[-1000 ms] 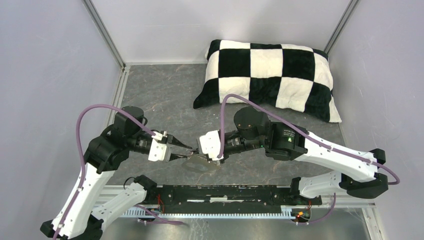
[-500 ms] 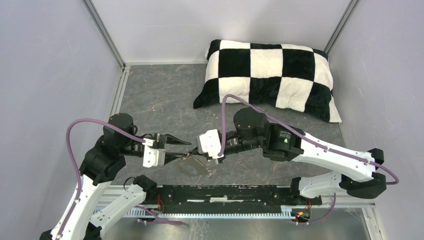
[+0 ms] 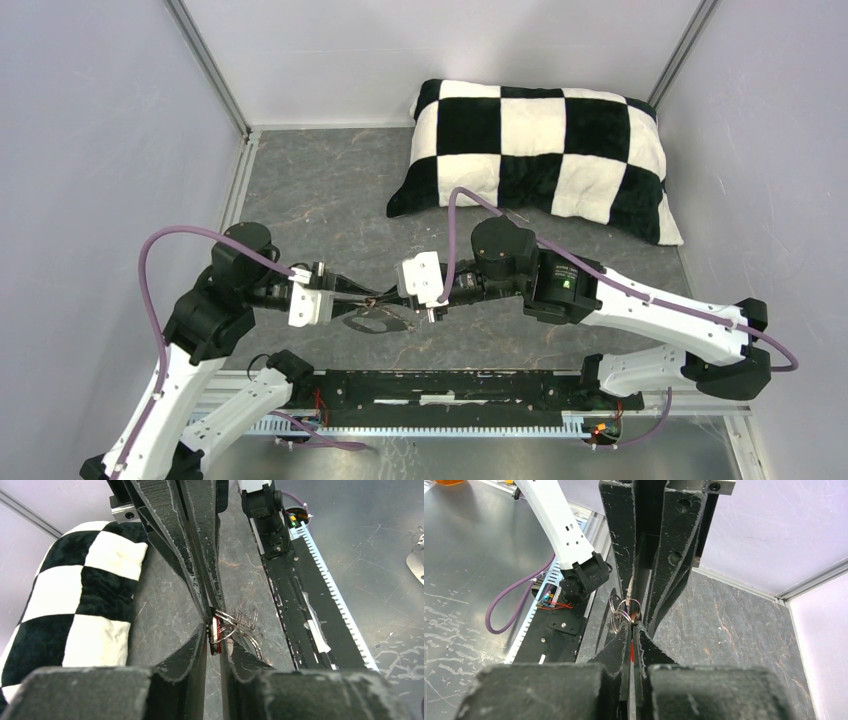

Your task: Put the keys on the keyring

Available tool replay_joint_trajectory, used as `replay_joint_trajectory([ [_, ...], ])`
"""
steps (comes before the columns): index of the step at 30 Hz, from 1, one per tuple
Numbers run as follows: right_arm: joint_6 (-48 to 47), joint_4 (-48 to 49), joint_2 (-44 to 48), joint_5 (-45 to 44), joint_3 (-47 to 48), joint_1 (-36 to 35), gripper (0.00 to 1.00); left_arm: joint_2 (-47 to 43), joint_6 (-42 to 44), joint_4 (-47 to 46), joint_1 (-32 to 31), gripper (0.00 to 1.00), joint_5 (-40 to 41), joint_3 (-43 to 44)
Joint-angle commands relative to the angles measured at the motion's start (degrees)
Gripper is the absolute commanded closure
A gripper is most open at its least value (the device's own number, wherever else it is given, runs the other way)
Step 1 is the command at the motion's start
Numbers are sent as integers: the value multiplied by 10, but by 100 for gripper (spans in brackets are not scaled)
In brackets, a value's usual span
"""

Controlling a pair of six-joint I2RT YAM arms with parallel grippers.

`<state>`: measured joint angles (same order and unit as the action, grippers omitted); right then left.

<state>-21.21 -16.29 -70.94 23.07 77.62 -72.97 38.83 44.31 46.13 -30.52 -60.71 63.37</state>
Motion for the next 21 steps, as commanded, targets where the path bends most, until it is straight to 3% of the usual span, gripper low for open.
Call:
replay_joint_trajectory([
  [1,6,16,21,-20,-1,4,99,-6,-5,-24,-1,81,3,10],
  [10,11,-25,33,-77,-7,18,99,-32,76,-24,-1,86,47,-1],
  [21,30,-4,38,-107,-12,22,99,-76,103,-58,-1,89,75,-35],
])
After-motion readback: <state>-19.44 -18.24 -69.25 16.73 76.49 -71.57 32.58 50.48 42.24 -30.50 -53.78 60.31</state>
